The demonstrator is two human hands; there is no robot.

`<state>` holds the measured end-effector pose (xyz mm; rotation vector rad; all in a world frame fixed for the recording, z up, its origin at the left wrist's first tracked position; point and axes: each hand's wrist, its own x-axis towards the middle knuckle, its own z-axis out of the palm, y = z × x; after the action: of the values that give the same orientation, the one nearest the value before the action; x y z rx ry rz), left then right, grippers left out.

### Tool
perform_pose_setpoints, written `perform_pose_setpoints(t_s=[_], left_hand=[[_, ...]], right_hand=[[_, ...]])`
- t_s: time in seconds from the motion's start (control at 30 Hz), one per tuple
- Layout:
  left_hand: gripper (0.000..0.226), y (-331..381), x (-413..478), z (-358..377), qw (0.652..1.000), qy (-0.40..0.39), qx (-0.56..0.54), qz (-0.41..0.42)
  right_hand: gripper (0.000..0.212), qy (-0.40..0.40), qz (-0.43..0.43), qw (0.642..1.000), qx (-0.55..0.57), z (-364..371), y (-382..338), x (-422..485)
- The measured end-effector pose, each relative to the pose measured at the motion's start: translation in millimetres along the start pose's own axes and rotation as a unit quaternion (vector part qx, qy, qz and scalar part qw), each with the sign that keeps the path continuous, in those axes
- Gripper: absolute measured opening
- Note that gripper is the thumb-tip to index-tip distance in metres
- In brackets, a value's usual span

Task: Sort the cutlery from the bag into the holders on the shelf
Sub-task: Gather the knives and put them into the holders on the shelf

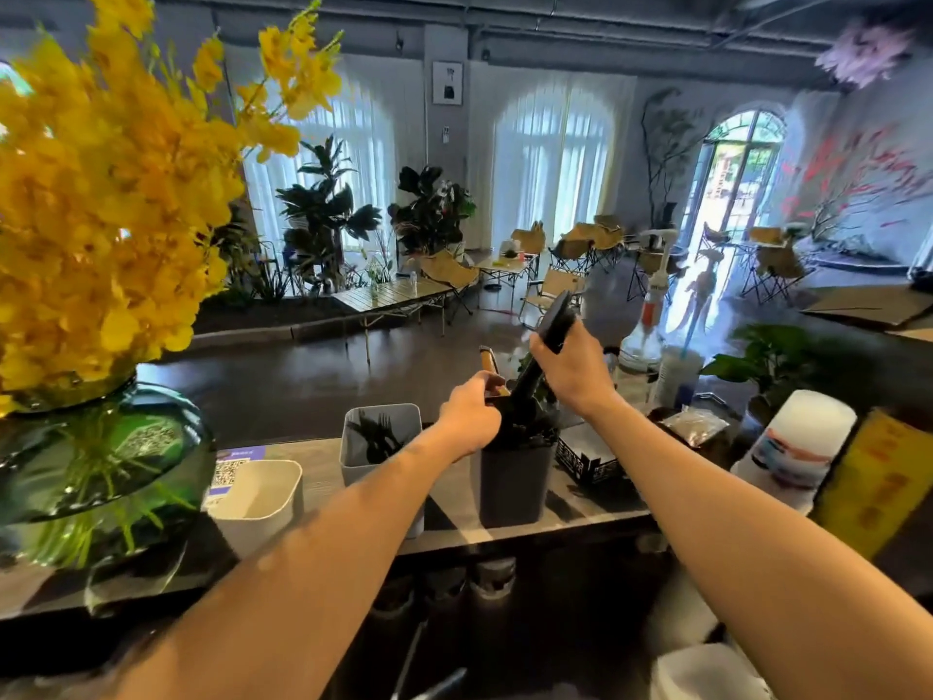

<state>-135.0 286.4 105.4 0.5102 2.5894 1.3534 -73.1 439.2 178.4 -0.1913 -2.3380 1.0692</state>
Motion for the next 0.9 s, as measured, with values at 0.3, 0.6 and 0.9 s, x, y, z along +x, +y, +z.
perform_pose_setpoints(t_s=[0.3,0.6,0.9], left_hand=[[0.049,17.6,-24.0,3.1,0.995,-0.007,0.097,0.033],[0.053,20.7,-43.5,-4.7,0.991,0.030,0.105,0.073],[0.060,32.3,-90.0,-16.0,0.995,-0.003,0.079,0.057]], right_hand=[[0.033,-0.164,0.044,0.984,-0.044,35.2,45.3,2.4],[0.059,-0.184,0.057,0.981,-0.025,17.3,37.2,-12.4],[0.073,-0.145,0.032,0.988,-0.026,-7.1,3.1,-47.5]])
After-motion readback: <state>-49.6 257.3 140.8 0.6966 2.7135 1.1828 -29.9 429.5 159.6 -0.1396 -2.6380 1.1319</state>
